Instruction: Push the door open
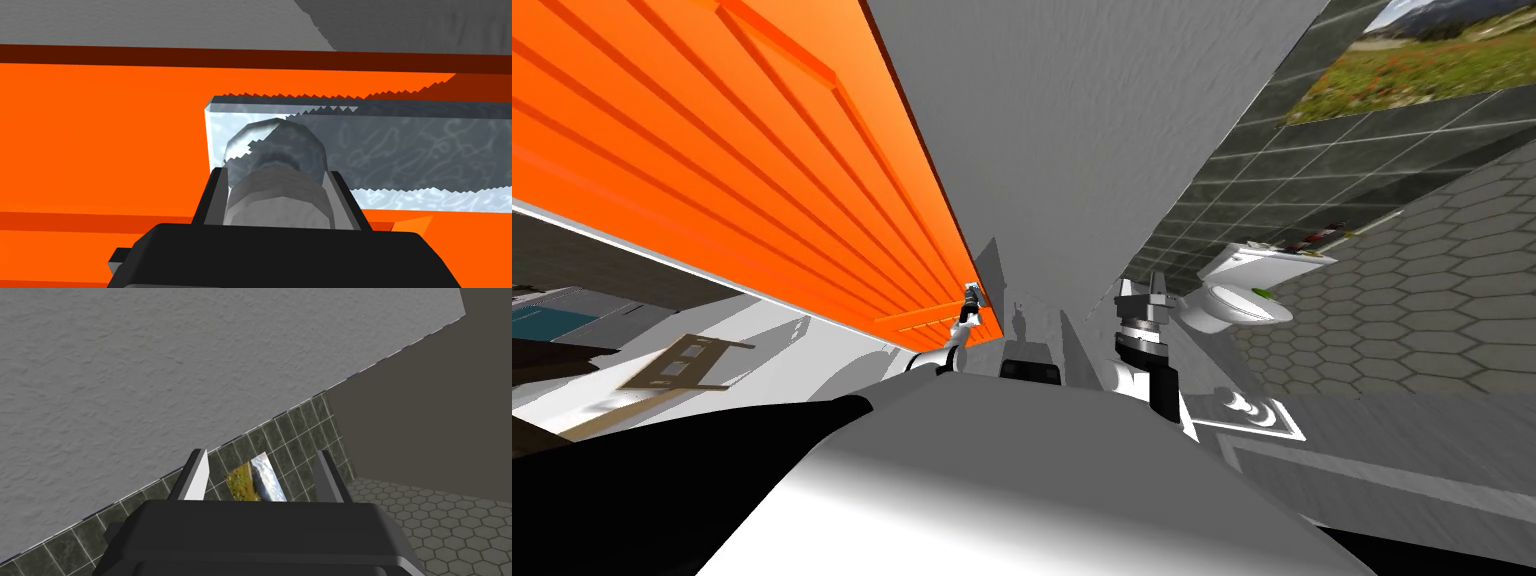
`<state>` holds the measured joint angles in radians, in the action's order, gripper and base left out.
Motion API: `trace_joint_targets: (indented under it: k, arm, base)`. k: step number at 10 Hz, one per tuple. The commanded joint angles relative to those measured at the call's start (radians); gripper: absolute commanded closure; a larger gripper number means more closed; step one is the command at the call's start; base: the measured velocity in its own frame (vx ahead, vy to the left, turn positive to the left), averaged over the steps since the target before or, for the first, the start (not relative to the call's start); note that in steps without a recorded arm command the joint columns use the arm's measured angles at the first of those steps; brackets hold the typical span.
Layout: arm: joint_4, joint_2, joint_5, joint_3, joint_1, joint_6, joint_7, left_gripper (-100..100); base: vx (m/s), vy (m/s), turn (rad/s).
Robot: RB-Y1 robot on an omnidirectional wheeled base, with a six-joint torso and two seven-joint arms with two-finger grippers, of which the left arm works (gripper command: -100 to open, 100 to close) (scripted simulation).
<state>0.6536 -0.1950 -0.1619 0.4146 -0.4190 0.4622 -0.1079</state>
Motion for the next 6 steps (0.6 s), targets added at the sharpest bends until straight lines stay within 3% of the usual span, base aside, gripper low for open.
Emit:
trace_joint_targets:
  k: [1,4,6]
  arm:
    - [0.004,-0.011,-0.006,0.017,0.002,0.002,-0.005,100]
    - [-0.008,-0.015,-0.009,0.025,0.001,0.007,-0.007,100]
    - [-0.004,-0.025,-0.018,0.052,0.006,0.006,-0.017,100]
  base:
    - [0.191,-0.067,0.054]
    - [0.135,-0.035,0.037]
    - [0.172,-0.022,0.048]
